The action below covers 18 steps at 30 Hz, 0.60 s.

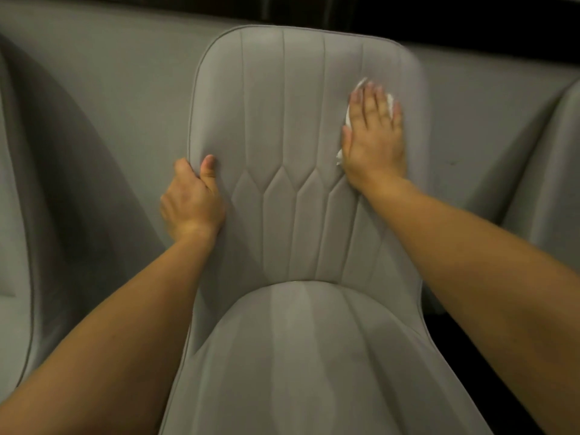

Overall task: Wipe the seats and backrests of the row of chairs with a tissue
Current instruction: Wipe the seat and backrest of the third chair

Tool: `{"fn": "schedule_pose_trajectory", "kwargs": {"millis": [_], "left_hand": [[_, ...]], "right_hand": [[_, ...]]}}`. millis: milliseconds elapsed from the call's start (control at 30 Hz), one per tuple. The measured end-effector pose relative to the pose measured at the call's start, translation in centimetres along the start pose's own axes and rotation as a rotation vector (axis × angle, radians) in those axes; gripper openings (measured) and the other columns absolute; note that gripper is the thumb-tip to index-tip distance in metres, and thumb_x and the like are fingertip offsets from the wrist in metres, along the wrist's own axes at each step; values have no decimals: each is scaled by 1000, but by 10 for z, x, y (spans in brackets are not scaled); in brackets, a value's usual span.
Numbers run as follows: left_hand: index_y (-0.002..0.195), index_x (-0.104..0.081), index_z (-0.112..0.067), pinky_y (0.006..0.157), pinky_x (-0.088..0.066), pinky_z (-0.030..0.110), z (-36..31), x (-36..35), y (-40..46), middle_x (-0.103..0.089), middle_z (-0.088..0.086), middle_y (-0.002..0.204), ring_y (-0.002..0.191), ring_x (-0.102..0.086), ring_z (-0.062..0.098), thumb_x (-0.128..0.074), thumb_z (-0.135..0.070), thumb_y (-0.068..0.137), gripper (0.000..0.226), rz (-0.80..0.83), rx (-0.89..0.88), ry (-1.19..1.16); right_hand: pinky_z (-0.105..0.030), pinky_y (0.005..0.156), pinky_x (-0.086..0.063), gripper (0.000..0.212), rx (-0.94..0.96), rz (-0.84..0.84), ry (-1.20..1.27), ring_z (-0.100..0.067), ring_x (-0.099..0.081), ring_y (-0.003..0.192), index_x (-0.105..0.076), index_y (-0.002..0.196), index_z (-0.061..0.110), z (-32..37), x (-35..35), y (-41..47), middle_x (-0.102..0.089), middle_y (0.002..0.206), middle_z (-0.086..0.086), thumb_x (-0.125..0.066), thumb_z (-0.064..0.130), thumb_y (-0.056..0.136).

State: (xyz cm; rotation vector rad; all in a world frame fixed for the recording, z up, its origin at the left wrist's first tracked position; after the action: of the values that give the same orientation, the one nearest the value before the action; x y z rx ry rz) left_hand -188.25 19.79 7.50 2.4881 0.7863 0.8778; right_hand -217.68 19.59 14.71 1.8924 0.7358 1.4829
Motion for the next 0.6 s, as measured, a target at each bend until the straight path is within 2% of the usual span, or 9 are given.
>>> {"fn": "schedule_pose_trajectory", "kwargs": {"millis": [100, 200, 300, 467, 533, 600], "left_hand": [[98, -44, -7, 65, -26, 43, 1, 0, 0, -60, 29, 100, 90, -53, 49, -30, -55, 100, 49, -2, 0, 9], [99, -44, -7, 65, -27, 44, 0, -1, 0, -60, 30, 101, 91, -53, 50, -30, -55, 100, 50, -2, 6, 9], [100, -44, -7, 67, -26, 44, 0, -1, 0, -59, 31, 103, 93, -52, 51, -30, -55, 100, 51, -2, 10, 8], [102, -45, -4, 67, -24, 44, -4, 2, -2, -58, 33, 105, 94, -51, 51, -30, -53, 101, 52, 5, 25, 21], [102, -45, -4, 68, -24, 44, -3, 1, -1, -58, 33, 105, 94, -52, 51, -31, -53, 101, 51, -2, 27, 15], [101, -45, -5, 68, -26, 44, -2, 0, -1, -59, 31, 105, 94, -52, 50, -31, -54, 101, 50, -6, 27, 23]], "right_hand": [[-49, 124, -5, 64, 102, 13, -67, -34, -16, 153, -19, 158, 5, -7, -21, -55, -18, 165, -18, -28, 39, 105], [-49, 125, -1, 72, 205, 95, -176, -35, -10, 153, -12, 159, 3, -23, -35, -111, -11, 166, -20, -30, 44, 104], [-53, 124, -3, 71, 296, 108, -256, -39, -12, 152, -15, 158, 1, -32, -35, -137, -14, 164, -23, -37, 39, 102], [-58, 122, -8, 61, 385, 119, -262, -46, -15, 150, -19, 156, -3, -39, -33, -114, -17, 162, -28, -42, 17, 103], [-59, 121, -7, 62, 313, 67, -234, -50, -16, 148, -17, 156, -4, -42, -23, -81, -17, 161, -30, -43, 12, 102], [-57, 121, -3, 59, 206, 9, -169, -49, -12, 149, -12, 156, -3, -46, -6, -37, -14, 162, -30, -35, 16, 106]]}}
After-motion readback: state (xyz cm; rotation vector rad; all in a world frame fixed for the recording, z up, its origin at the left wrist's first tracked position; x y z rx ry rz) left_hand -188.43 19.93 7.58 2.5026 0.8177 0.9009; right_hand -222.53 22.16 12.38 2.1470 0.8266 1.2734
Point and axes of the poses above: each hand's wrist, its own y-axis towards the middle knuckle, its own x-axis out of the back of the hand, z = x × y, the point moved 4 cm from there along y, towards the middle knuckle
